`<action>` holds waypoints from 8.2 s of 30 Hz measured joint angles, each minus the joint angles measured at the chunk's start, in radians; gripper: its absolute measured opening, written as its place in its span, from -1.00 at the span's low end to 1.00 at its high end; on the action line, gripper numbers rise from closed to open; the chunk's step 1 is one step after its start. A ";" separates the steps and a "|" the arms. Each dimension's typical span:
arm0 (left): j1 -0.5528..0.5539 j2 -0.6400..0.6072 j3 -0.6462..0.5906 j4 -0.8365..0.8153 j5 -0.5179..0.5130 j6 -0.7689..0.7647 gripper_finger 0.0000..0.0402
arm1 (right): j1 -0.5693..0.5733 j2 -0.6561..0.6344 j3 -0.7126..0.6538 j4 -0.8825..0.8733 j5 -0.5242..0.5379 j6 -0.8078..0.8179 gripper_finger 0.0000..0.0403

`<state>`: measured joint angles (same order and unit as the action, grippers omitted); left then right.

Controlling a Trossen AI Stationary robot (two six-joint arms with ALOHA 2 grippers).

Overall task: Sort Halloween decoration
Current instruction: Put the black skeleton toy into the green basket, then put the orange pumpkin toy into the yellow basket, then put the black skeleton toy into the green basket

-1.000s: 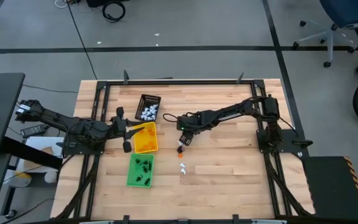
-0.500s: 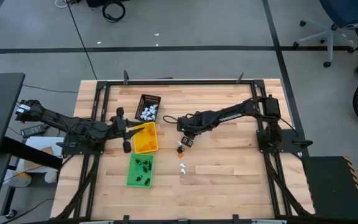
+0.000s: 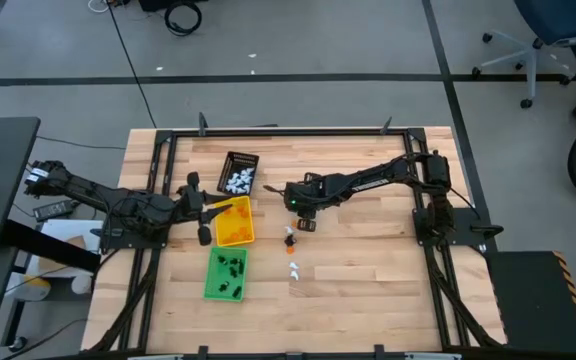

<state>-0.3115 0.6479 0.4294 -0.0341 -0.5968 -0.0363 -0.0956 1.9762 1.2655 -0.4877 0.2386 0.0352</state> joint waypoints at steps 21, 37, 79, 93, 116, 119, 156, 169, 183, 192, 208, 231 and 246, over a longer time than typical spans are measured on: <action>-0.013 0.000 0.000 -0.079 0.217 -0.347 -0.66 | -0.118 0.000 0.000 0.054 -0.237 -0.327 -0.24; -0.034 0.000 0.000 -0.056 0.205 -0.233 -0.66 | -0.115 0.000 0.001 0.158 -0.220 -0.347 -0.24; -0.063 -0.021 0.067 -0.376 0.277 -0.396 -0.66 | -0.078 0.008 0.002 0.150 -0.182 -0.241 -0.88; -0.132 -0.020 0.067 -0.364 0.118 -0.389 -0.66 | 0.192 0.004 0.173 0.391 -0.367 -0.159 -0.82; -0.113 -0.019 0.067 -0.273 -0.039 -0.346 -0.66 | 0.309 0.336 0.441 0.623 -0.326 -0.080 -0.65; -0.113 -0.019 0.067 -0.272 -0.039 -0.346 -0.66 | 0.296 0.363 0.490 0.590 -0.359 -0.059 -0.47; -0.113 -0.019 0.067 -0.279 -0.027 -0.321 -0.66 | 0.224 0.126 0.446 -0.468 -0.076 -0.042 -0.18; -0.113 -0.019 0.067 -0.277 -0.027 -0.335 -0.66 | 0.148 0.182 0.444 -0.416 -0.088 -0.174 -0.10; -0.113 -0.019 0.066 -0.290 -0.027 -0.343 -0.66 | 0.105 0.183 0.326 -0.320 -0.135 -0.213 -0.03; -0.113 -0.019 0.066 -0.290 -0.026 -0.347 -0.66 | 0.075 0.178 0.301 -0.281 -0.191 -0.218 -0.09; -0.113 -0.019 0.066 -0.292 -0.026 -0.346 -0.66 | 0.061 0.184 0.318 -0.289 -0.226 -0.241 -0.47; -0.113 -0.019 0.067 -0.299 -0.027 -0.364 -0.66 | 0.089 0.246 0.436 0.352 -0.293 -0.189 -0.40; -0.113 -0.019 0.068 -0.313 -0.027 -0.372 -0.66 | 0.073 0.225 0.452 0.221 -0.224 -0.185 0.06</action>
<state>-0.4240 0.6289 0.4973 -0.3469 -0.6235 -0.4080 -0.0230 2.2011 1.7180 -0.2671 0.0147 -0.1493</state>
